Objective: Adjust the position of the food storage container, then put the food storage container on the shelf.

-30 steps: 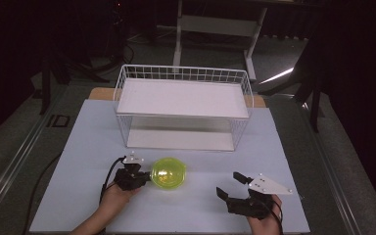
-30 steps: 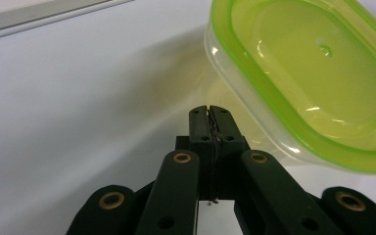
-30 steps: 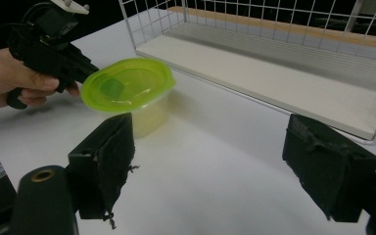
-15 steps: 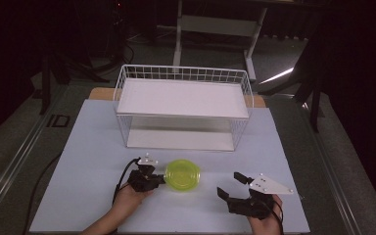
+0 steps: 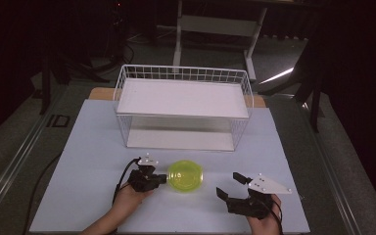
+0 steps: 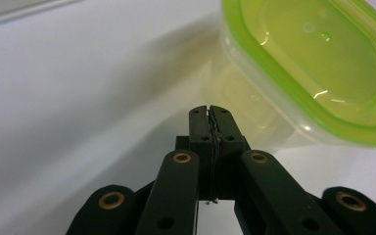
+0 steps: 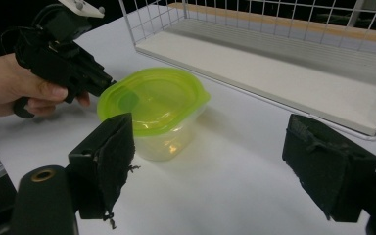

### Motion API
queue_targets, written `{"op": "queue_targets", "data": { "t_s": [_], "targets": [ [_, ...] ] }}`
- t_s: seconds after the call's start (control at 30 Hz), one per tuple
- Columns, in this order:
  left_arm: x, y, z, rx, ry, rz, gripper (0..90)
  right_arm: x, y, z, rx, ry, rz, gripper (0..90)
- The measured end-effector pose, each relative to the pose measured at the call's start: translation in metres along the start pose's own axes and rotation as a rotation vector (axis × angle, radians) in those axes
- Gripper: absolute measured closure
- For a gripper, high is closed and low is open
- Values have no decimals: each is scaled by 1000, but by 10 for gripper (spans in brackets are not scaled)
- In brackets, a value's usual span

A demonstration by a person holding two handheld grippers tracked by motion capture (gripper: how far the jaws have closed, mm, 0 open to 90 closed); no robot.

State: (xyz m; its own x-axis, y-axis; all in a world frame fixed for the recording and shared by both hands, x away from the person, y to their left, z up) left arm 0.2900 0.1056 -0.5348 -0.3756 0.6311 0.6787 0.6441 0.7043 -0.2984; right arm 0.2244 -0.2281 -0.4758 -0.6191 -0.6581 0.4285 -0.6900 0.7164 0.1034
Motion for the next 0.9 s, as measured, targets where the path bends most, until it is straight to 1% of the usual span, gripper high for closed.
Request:
{"op": "queue_targets", "data": {
  "t_s": [0.03, 0.1, 0.17, 0.2, 0.23, 0.27, 0.3, 0.37, 0.4, 0.43, 0.47, 0.5, 0.53, 0.57, 0.6, 0.63, 0.67, 0.7, 0.77, 0.8, 0.83, 0.9],
  "targets": [
    [4, 2, 1, 4, -7, 2, 896, 0, 0, 0, 0, 1, 0, 195],
    [13, 5, 4, -2, -28, 14, 892, 0, 0, 0, 2, 3, -2, 195],
    [23, 7, 8, -19, -56, 48, 846, 0, 1, 0, 4, 0, -4, 195],
    [30, 6, 10, -38, -65, 56, 816, 0, 2, 0, 5, 1, -7, 195],
    [35, 6, 12, -48, -69, 66, 798, -1, 2, 0, 10, 0, -10, 195],
    [40, 6, 14, -56, -72, 69, 752, -1, 2, 0, 15, 0, -11, 195],
    [45, 6, 16, -61, -76, 67, 688, -2, 2, 0, 15, 2, -16, 195],
    [53, 6, 18, -59, -77, 79, 543, -3, 3, 0, 17, 4, -21, 196],
    [58, 5, 20, -52, -79, 75, 465, -4, 3, 0, 18, 5, -22, 196],
    [64, 5, 23, -43, -98, 70, 376, -5, 4, 0, 24, 7, -20, 196],
    [67, 4, 24, -35, -105, 85, 300, -5, 5, 0, 25, 13, -20, 196],
    [69, 4, 25, -35, -100, 99, 230, -6, 5, 0, 27, 13, -21, 196],
    [71, 2, 26, -40, -85, 112, 121, -6, 6, 0, 30, 15, -19, 195],
    [72, 1, 26, -50, -77, 119, 44, -7, 6, 0, 33, 18, -20, 196],
    [72, 1, 26, -50, -77, 119, 15, -7, 6, 0, 33, 18, -20, 196],
    [79, -2, 29, -50, -103, 130, 15, -7, 6, 0, 34, 19, -20, 196],
    [82, -4, 30, -46, -123, 132, 14, -7, 7, 0, 32, 22, -23, 195],
    [86, -6, 30, -46, -159, 133, 14, -7, 8, 0, 30, 24, -26, 195],
    [92, -9, 29, -60, -209, 145, 14, -7, 10, -1, 30, 25, -32, 195],
    [95, -11, 28, -72, -236, 155, 14, -7, 11, -2, 29, 24, -42, 195],
    [98, -12, 26, -79, -249, 164, 15, -7, 14, -4, 35, 22, -50, 195],
    [102, -15, 23, -87, -258, 172, 15, -7, 19, -7, 57, 27, -64, 195]
  ]
}}
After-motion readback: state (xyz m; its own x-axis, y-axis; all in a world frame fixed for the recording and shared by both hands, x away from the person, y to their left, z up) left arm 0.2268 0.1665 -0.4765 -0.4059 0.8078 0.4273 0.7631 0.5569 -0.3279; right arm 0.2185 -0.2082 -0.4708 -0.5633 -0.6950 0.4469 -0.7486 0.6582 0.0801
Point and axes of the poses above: each handheld gripper's, and its own axes: x roughly backward along the jaws, z roughly out of its underside, y roughly to its left, the point moved 1 cm from there along -x, roughly forward along the jaws, and after that the axes turned 1 degree about x, right-handed, at the moved point
